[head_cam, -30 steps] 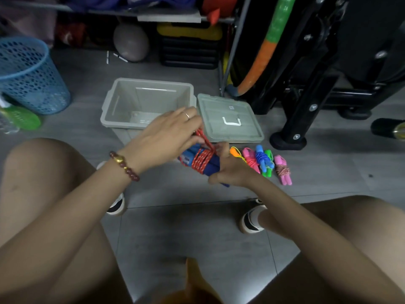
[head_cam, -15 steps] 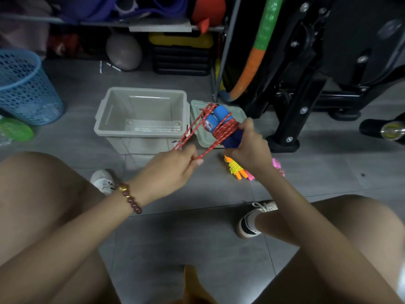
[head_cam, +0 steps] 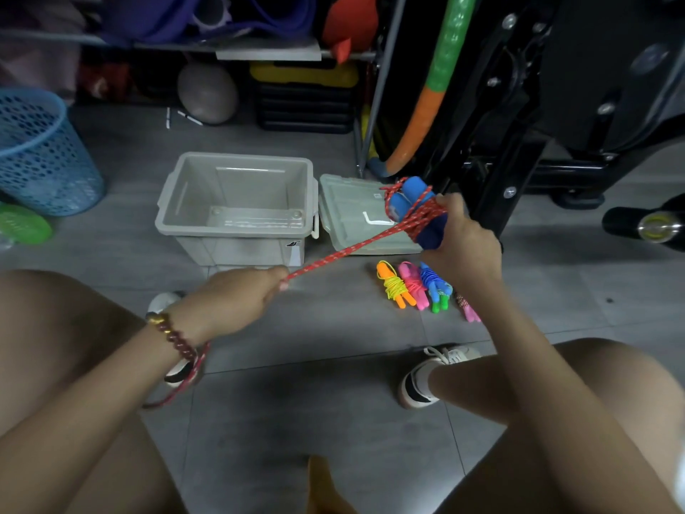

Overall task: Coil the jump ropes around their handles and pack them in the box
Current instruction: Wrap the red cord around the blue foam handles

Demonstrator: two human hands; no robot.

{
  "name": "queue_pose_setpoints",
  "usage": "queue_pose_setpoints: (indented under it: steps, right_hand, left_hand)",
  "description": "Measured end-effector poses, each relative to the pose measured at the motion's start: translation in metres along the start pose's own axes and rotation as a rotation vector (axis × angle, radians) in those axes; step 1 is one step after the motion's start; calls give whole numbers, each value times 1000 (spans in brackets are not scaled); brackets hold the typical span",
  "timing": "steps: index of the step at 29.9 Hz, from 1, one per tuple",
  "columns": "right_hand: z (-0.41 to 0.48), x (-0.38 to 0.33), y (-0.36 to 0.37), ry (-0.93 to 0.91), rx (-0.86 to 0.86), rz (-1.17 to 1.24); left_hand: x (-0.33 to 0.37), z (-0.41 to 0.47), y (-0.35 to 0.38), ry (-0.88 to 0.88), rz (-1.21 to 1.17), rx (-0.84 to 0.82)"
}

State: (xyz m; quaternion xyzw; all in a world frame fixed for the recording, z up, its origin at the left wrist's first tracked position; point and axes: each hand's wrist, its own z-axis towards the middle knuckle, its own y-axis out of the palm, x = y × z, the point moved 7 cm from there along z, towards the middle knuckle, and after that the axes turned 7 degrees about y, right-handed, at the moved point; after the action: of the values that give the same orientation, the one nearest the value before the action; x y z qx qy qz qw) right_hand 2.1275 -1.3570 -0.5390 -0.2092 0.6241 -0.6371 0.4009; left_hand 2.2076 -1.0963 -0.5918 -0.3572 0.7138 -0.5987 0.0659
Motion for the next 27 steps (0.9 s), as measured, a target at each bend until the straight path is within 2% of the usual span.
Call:
queue_pose_setpoints:
  steps: [4,8,10,14,17,21,27]
  right_hand:
    - [5,12,9,77,-83,164]
    - [9,25,18,196,-155,418]
    - [10,29,19,253,-185,550]
    - [8,28,12,308,-185,718]
    - [1,17,4,300,-231,831]
    - [-16,1,-5,283,-424,1023]
    - [-39,-23,-7,217,-845,1464]
  left_hand:
    - [6,1,-7,45,-92,109]
    - [12,5,7,31,-329,197]
    - [9,11,18,14,-411,190]
    - [5,22,29,13,-766,193]
    - [-10,25,30,-74,-956,249]
    - [-31,32,35,-131,-1034,234]
    - [-24,40,37,-106,-1024,266]
